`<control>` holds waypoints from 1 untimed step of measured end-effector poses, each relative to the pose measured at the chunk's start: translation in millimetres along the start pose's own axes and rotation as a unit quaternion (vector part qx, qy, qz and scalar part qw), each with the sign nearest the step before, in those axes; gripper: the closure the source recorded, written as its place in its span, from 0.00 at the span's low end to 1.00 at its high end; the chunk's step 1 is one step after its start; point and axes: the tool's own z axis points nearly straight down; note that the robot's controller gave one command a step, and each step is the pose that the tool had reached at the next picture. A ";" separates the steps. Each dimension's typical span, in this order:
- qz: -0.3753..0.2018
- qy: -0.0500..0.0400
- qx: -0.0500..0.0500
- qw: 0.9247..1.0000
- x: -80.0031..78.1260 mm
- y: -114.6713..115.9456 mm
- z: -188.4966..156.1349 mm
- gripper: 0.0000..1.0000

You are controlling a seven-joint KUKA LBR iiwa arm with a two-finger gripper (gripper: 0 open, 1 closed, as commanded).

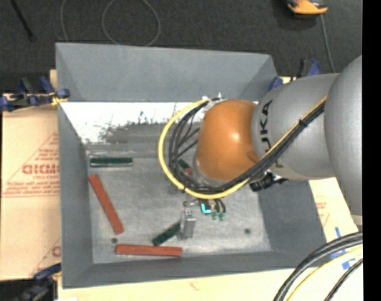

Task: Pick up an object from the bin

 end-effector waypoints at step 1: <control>-0.066 -0.011 0.001 0.998 36.4 -13.1 60.5 0.00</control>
Offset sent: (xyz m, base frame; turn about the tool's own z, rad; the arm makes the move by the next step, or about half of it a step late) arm -0.0414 -0.0121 -0.0619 -0.1344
